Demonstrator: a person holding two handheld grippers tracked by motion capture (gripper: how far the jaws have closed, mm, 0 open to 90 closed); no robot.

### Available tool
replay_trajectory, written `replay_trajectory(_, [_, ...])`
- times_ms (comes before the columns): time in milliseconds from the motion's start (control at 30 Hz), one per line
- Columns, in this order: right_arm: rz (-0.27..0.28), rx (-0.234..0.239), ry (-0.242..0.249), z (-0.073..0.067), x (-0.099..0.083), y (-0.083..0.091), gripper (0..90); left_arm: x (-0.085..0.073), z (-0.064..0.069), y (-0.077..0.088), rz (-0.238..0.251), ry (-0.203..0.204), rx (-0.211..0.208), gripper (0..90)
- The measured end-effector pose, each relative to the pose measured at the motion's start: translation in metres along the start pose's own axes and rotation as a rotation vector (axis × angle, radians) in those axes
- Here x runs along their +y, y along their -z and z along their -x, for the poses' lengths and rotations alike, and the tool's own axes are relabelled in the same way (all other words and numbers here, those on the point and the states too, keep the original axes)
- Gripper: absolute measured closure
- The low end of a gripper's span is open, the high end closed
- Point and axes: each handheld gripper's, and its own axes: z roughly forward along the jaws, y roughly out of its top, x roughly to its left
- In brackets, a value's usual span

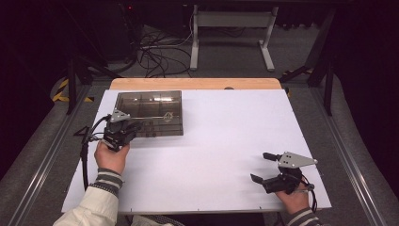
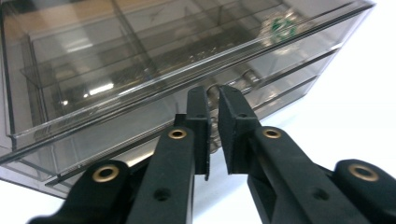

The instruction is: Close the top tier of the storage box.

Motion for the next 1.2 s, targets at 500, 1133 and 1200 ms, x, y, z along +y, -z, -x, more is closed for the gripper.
replay_trajectory(500, [-0.003,0.001,-0.005,0.0,0.001,-0.001,5.9,0.0,0.018,0.034,0.065,-0.082,-0.154,49.6])
replay_trajectory(1133, [-0.005,0.0,-0.005,-0.001,0.0,-0.001,5.9,-0.027,0.021,0.058,0.12,-0.148,-0.283,12.3])
replay_trajectory(1200, [-0.004,0.0,-0.005,-0.001,0.0,-0.001,5.9,-0.032,0.02,0.058,0.138,-0.158,-0.287,10.5])
